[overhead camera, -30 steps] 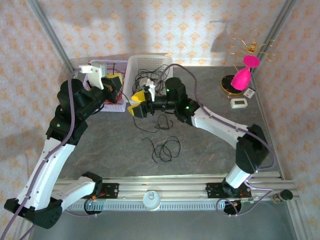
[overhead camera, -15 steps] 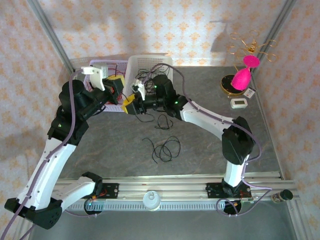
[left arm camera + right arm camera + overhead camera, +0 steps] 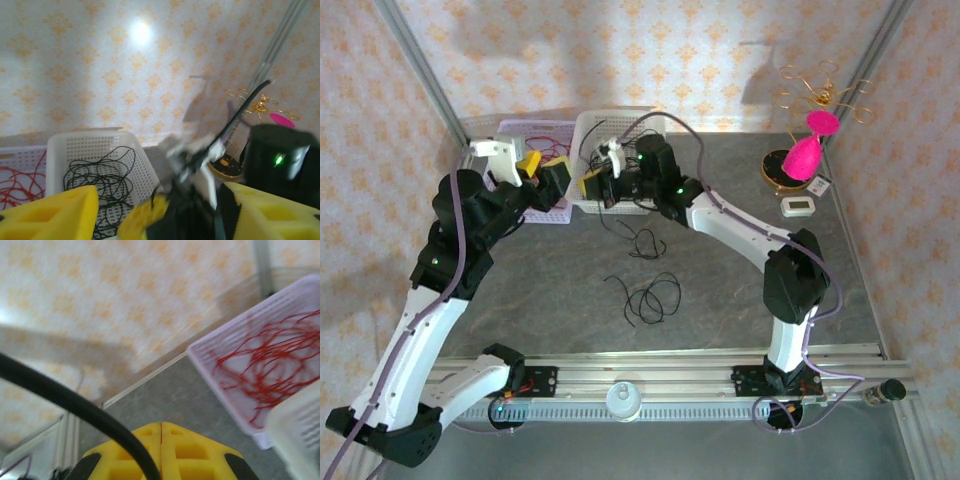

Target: Untangle the cables

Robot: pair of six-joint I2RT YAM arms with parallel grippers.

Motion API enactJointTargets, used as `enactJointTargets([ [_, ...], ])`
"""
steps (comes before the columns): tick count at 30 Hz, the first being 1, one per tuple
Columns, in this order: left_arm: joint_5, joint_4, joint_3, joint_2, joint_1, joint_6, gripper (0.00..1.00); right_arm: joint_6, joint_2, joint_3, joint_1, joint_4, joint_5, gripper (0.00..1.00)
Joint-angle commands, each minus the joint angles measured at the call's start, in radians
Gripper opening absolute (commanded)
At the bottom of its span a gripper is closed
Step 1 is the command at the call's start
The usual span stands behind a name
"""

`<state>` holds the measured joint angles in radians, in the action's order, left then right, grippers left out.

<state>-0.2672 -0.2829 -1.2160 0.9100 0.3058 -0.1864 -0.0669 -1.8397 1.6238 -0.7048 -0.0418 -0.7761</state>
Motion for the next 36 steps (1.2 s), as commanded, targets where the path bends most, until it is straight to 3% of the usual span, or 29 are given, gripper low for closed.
enactJointTargets([
  [1, 0.058, -0.002, 0.063, -0.047, 0.001, 0.011, 0.67, -0.021, -0.013, 0.159, 0.013, 0.118, 0.232, 0.00],
  [4, 0.023, -0.038, 0.143, -0.097, 0.001, 0.023, 0.67, -0.004, -0.077, 0.310, 0.026, 0.228, 0.377, 0.00],
  [11, -0.037, -0.166, 0.272, -0.202, 0.001, 0.090, 0.69, 0.060, -0.327, 0.767, 0.042, 0.422, 0.588, 0.00],
  [14, -0.045, -0.163, 0.318, -0.236, 0.001, 0.081, 0.70, 0.040, -0.414, 0.914, 0.060, 0.426, 0.627, 0.00],
  [20, -0.090, -0.143, 0.384, -0.280, 0.001, 0.048, 0.70, -0.005, -0.441, 0.841, 0.101, 0.271, 0.701, 0.00],
  [28, -0.094, -0.100, 0.465, -0.321, 0.000, 0.016, 0.70, 0.009, -0.542, 0.841, 0.112, 0.213, 0.718, 0.00],
  [36, -0.087, -0.072, 0.478, -0.294, 0.001, 0.015, 0.70, -0.044, -0.639, 0.848, 0.125, 0.129, 0.604, 0.00],
])
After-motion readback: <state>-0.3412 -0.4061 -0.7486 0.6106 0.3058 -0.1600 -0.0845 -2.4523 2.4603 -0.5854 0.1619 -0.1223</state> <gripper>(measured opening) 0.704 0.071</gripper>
